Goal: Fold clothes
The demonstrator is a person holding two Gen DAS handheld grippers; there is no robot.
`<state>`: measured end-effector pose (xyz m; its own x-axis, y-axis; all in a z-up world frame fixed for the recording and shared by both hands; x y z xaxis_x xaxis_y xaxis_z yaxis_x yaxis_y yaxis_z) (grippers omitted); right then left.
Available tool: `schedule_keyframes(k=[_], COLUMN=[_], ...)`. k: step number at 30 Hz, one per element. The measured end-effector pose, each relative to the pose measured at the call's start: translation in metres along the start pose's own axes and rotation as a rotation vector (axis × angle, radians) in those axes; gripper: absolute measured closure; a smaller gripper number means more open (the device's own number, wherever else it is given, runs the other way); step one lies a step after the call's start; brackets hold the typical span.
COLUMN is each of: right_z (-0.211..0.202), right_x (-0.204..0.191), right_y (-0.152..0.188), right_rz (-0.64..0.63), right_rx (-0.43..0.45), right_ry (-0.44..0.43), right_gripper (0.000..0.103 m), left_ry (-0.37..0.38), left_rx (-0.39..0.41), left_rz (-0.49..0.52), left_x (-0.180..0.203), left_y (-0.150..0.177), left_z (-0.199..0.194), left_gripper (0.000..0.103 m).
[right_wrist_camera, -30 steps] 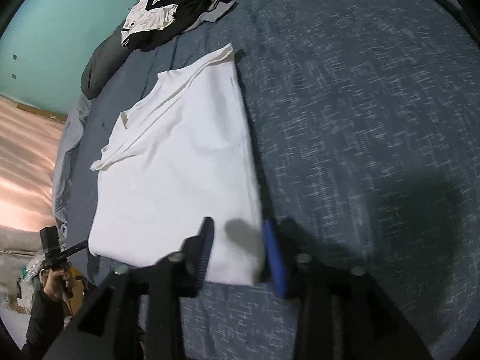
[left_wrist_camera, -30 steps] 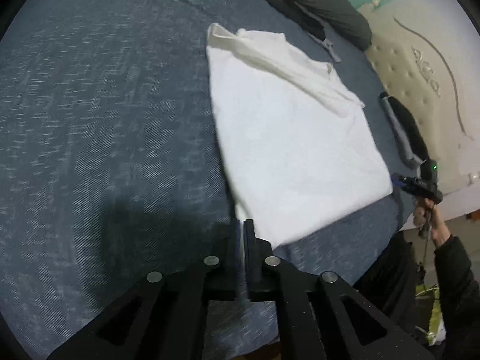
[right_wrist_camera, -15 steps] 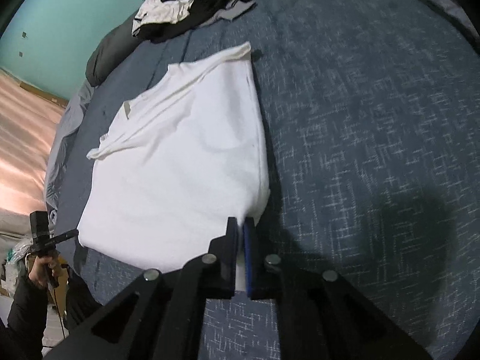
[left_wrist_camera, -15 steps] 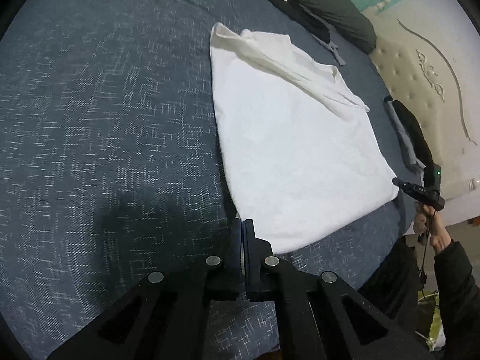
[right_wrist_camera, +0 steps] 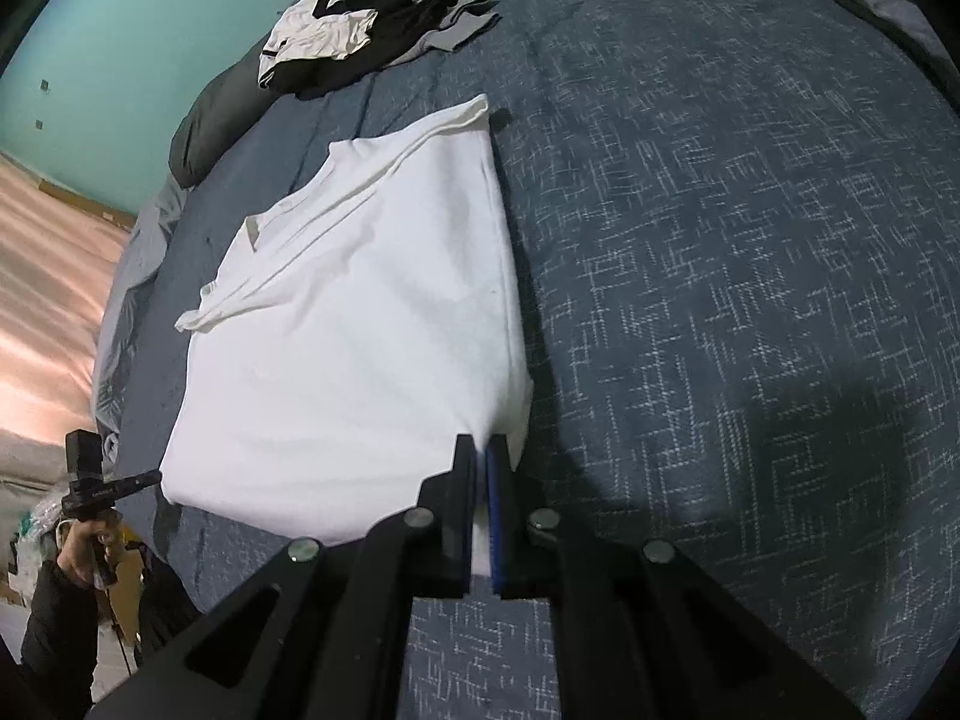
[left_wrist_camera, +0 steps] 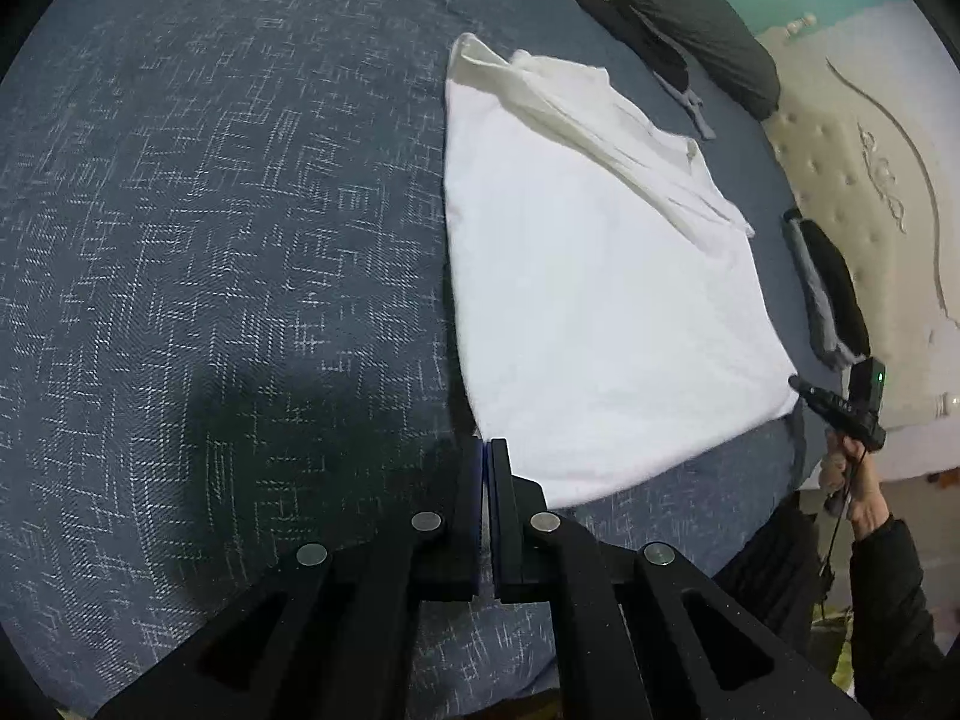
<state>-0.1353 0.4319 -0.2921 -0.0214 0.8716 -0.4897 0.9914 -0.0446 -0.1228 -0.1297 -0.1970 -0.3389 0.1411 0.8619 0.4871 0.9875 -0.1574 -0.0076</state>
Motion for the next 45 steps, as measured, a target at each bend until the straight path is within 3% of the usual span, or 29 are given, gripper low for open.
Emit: schedule_keyframes(k=[5, 8, 13, 23, 26, 36, 41, 45], right_z=[0.002, 0.0, -0.001, -0.001, 0.0, -0.007, -0.002, 0.003], right_x=[-0.002, -0.003, -0.006, -0.008, -0.008, -0.003, 0.0, 0.004], right_y=[-0.001, 0.0, 0.002, 0.002, 0.003, 0.002, 0.002, 0.003], right_rz=[-0.01, -0.008, -0.008, -0.008, -0.007, -0.01, 0.009, 0.024], right_rx=[-0.002, -0.002, -0.002, -0.011, -0.016, 0.033, 0.026, 0.015], right_ry=[-0.008, -0.01, -0.008, 0.0, 0.002, 0.017, 0.0, -0.015], right_gripper=[0.1, 0.1, 0.1, 0.1, 0.1, 0.1, 0.1, 0.1], left_ry=[-0.03, -0.03, -0.028, 0.044, 0.027, -0.031, -0.059, -0.017], left_rx=[-0.016, -0.047, -0.056, -0.032, -0.03, 0.019, -0.012, 0.004], left_rz=[0.041, 0.038, 0.033, 0.058, 0.066, 0.075, 0.09, 0.095], left_x=[0.004, 0.001, -0.005, 0.007, 0.009, -0.008, -0.001, 0.003], left_y=[0.005, 0.006, 0.007, -0.007, -0.005, 0.006, -0.002, -0.003], left_z=[0.0, 0.007, 0.018, 0.027, 0.027, -0.006, 0.013, 0.014], left_gripper=[0.098, 0.082, 0.081, 0.083, 0.101, 0.102, 0.102, 0.101])
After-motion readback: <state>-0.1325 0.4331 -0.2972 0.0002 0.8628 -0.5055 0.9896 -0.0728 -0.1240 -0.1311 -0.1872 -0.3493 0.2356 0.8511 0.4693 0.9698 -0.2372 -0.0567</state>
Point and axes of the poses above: each gripper's, at about its wrist camera, not at the fingertips, and z roughly the way its jaws point, x to its right, y to its underside, the point moved 1 cm from there along z, roughly the way its jaws point, and after that the axes turned 12 degrees about -x, right-handed, at the moved point
